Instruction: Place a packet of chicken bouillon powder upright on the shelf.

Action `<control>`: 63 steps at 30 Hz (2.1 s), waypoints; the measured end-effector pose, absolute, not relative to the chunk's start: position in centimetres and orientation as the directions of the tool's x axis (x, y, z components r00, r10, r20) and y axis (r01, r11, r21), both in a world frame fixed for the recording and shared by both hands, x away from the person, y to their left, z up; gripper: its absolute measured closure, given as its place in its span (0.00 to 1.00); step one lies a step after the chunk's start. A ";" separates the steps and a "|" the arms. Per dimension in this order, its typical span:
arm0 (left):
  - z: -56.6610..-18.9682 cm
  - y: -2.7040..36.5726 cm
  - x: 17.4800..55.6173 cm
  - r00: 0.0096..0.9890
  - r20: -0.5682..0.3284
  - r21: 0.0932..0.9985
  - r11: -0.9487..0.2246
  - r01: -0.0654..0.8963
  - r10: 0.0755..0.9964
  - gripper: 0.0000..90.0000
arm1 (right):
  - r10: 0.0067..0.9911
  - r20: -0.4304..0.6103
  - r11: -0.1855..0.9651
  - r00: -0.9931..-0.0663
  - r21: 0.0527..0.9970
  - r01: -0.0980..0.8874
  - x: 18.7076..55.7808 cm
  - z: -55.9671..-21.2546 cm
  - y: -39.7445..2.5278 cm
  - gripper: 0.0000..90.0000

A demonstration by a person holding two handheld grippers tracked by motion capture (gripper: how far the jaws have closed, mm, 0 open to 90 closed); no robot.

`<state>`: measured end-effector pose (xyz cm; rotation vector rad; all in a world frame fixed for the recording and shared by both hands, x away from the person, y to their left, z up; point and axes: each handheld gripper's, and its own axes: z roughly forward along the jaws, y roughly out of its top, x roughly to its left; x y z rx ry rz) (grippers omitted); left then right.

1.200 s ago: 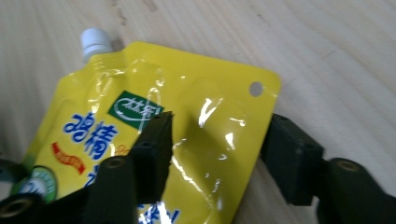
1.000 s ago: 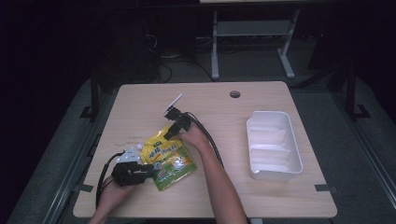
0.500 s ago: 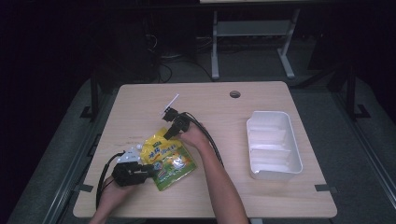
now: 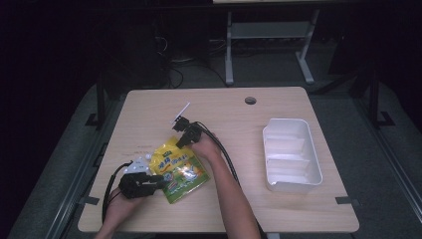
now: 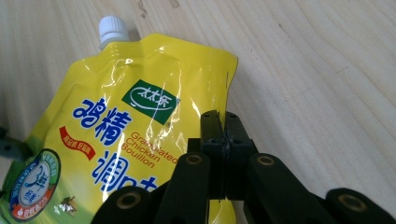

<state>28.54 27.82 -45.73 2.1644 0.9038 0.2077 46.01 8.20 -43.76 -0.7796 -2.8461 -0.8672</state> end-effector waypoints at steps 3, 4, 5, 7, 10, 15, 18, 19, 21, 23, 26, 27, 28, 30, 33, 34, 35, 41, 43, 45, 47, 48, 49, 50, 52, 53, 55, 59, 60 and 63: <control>-45.4 28.5 28.6 0.719 -0.149 0.726 -0.418 0.546 0.679 0.70 | 0.440 0.196 0.720 -0.877 0.507 0.474 45.7 -43.5 8.1 0.99; -45.3 28.8 28.6 0.715 -0.154 0.734 -0.405 0.545 0.682 0.70 | 0.439 0.196 0.717 -0.877 0.512 0.473 45.6 -43.3 7.9 0.99; -45.1 29.0 28.6 0.708 -0.163 0.741 -0.388 0.547 0.687 0.69 | 0.439 0.197 0.711 -0.877 0.520 0.473 45.6 -43.2 7.8 0.99; -44.9 29.4 28.6 0.697 -0.174 0.752 -0.364 0.550 0.696 0.66 | 0.437 0.206 0.696 -0.875 0.538 0.475 45.5 -42.7 7.4 0.99; -44.8 29.9 28.6 0.676 -0.178 0.765 -0.331 0.552 0.715 0.58 | 0.436 0.202 0.681 -0.877 0.563 0.469 45.1 -41.8 7.0 0.99; -44.3 30.5 28.5 0.660 -0.192 0.793 -0.282 0.541 0.727 0.53 | 0.435 0.200 0.651 -0.878 0.603 0.460 44.6 -40.3 6.1 1.00; -44.2 30.8 28.6 0.656 -0.194 0.801 -0.268 0.536 0.730 0.50 | 0.439 0.192 0.625 -0.878 0.636 0.452 44.3 -39.3 5.4 1.00; -44.2 31.0 28.6 0.649 -0.201 0.804 -0.255 0.537 0.734 0.50 | 0.439 0.192 0.625 -0.878 0.636 0.452 44.3 -39.3 5.4 1.00; -44.2 31.2 28.6 0.643 -0.213 0.810 -0.234 0.537 0.736 0.48 | 0.434 0.195 0.613 -0.880 0.652 0.446 43.9 -38.9 5.0 1.00; -44.3 31.3 28.7 0.639 -0.230 0.809 -0.220 0.545 0.734 0.46 | 0.426 0.192 0.599 -0.884 0.673 0.434 43.6 -38.3 4.5 1.00; -44.4 31.2 28.9 0.642 -0.257 0.802 -0.211 0.559 0.722 0.44 | 0.423 0.185 0.586 -0.887 0.690 0.424 43.1 -37.7 4.3 1.00; -44.5 31.2 28.9 0.646 -0.270 0.800 -0.207 0.562 0.714 0.44 | 0.420 0.183 0.583 -0.889 0.697 0.418 42.9 -37.4 4.2 1.00; -44.5 31.1 28.9 0.649 -0.282 0.799 -0.202 0.566 0.706 0.44 | 0.408 0.174 0.574 -0.896 0.714 0.400 42.4 -36.8 4.1 1.00; -44.6 31.0 29.0 0.659 -0.298 0.799 -0.197 0.568 0.691 0.44 | 0.405 0.170 0.572 -0.898 0.719 0.394 42.2 -36.5 4.0 1.00; -44.6 30.8 29.0 0.674 -0.327 0.800 -0.186 0.570 0.662 0.46 | 0.381 0.159 0.558 -0.911 0.746 0.364 41.1 -35.4 3.9 1.00; -44.6 30.8 29.0 0.678 -0.337 0.801 -0.180 0.571 0.653 0.46 | 0.381 0.159 0.558 -0.911 0.746 0.364 41.1 -35.4 3.9 1.00; -44.6 30.8 29.1 0.682 -0.356 0.801 -0.167 0.575 0.639 0.48 | 0.366 0.154 0.551 -0.918 0.758 0.347 40.6 -35.0 3.9 1.00; -44.1 30.4 28.8 0.707 -0.368 0.816 -0.155 0.557 0.603 0.60 | 0.340 0.150 0.532 -0.928 0.783 0.322 39.4 -34.2 3.5 0.99; -44.0 30.4 28.7 0.711 -0.373 0.819 -0.149 0.554 0.596 0.68 | 0.332 0.155 0.520 -0.931 0.793 0.317 38.9 -33.8 2.9 1.00; -43.8 30.5 28.6 0.714 -0.383 0.823 -0.134 0.552 0.586 0.71 | 0.328 0.160 0.512 -0.931 0.798 0.317 38.8 -33.8 2.7 1.00; -43.6 30.5 28.5 0.721 -0.380 0.831 -0.129 0.541 0.580 0.77 | 0.326 0.166 0.498 -0.931 0.807 0.318 38.5 -33.6 2.2 1.00; -43.5 30.5 28.4 0.727 -0.369 0.837 -0.132 0.531 0.579 0.80 | 0.323 0.170 0.493 -0.931 0.810 0.319 38.3 -33.5 2.0 1.00; -43.3 30.4 28.3 0.731 -0.364 0.841 -0.133 0.524 0.578 0.84 | 0.320 0.172 0.486 -0.932 0.814 0.317 38.2 -33.4 1.8 1.00; -43.2 30.4 28.2 0.735 -0.359 0.845 -0.134 0.517 0.575 0.87 | 0.316 0.178 0.472 -0.932 0.823 0.317 37.8 -33.2 1.4 1.00; -43.0 30.3 28.1 0.742 -0.354 0.849 -0.137 0.510 0.569 0.89 | 0.315 0.179 0.468 -0.932 0.825 0.316 37.6 -33.2 1.3 1.00; -43.0 30.3 28.1 0.745 -0.354 0.849 -0.139 0.509 0.565 0.90 | 0.311 0.179 0.469 -0.933 0.825 0.315 37.5 -33.1 1.2 1.00; -42.9 30.4 28.1 0.750 -0.353 0.850 -0.143 0.506 0.559 0.92 | 0.303 0.167 0.474 -0.938 0.828 0.300 37.1 -32.9 0.9 1.00; -42.4 30.4 27.8 0.759 -0.317 0.862 -0.161 0.481 0.569 0.94 | 0.290 0.166 0.470 -0.942 0.833 0.292 36.5 -32.7 0.5 0.99; -42.3 30.4 27.8 0.760 -0.310 0.864 -0.165 0.476 0.571 0.94 | 0.290 0.166 0.470 -0.942 0.833 0.292 36.5 -32.7 0.5 0.99; -42.1 30.5 27.6 0.766 -0.285 0.869 -0.183 0.461 0.577 0.94 | 0.278 0.161 0.476 -0.947 0.833 0.281 36.0 -32.7 0.1 0.99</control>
